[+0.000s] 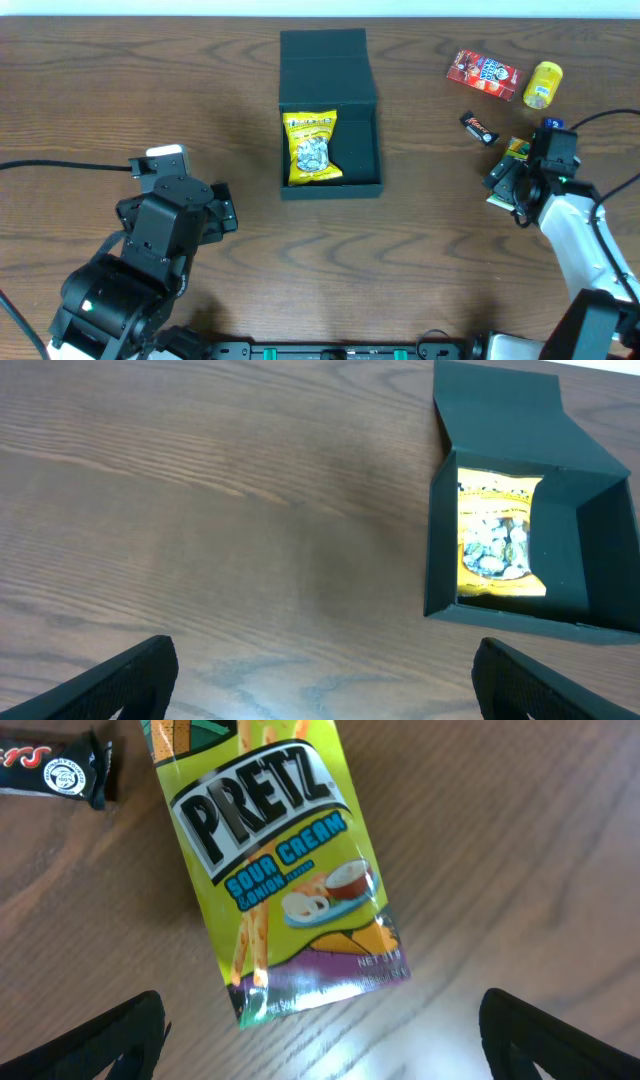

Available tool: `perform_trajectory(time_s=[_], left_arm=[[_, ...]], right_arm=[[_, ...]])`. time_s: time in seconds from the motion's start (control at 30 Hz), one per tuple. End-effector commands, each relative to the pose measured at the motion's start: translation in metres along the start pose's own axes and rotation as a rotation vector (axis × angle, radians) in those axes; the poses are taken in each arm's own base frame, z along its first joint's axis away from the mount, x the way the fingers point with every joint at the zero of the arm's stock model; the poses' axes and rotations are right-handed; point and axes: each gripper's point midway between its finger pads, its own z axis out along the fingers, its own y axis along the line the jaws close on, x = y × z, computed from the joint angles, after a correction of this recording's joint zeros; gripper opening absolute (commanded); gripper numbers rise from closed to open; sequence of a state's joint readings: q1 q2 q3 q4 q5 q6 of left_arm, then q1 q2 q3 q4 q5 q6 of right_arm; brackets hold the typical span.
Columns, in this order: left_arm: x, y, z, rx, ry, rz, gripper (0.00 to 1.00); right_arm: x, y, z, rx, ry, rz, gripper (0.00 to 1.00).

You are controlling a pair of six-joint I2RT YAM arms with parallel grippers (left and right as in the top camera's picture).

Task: Pack container
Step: 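Grasp the green Pretz box with the right gripper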

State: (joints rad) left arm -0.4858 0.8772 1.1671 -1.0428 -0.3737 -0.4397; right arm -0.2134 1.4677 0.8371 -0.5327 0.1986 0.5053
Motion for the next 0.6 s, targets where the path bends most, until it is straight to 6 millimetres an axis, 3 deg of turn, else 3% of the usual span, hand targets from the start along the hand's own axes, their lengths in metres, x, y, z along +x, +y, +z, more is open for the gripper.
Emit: perform_trajectory(time_s=[0.0,0.3,0.57], left_arm=[[-0.004,0.003,-0.002,-0.014,-0.015,0.009,0.95],[-0.004,0.003,-0.002,-0.014,-0.015,0.009,0.95],[-0.004,0.003,-0.002,-0.014,-0.015,0.009,0.95]], right_arm=[[0.001,-0.005,0.010,0.016,-0.010,-0.073,0.99],[0.011,-0.004,0.047,0.034,0.041,-0.142,0.99],[0.008,0.000,0.061,0.025,0.028,-0.178,0.99]])
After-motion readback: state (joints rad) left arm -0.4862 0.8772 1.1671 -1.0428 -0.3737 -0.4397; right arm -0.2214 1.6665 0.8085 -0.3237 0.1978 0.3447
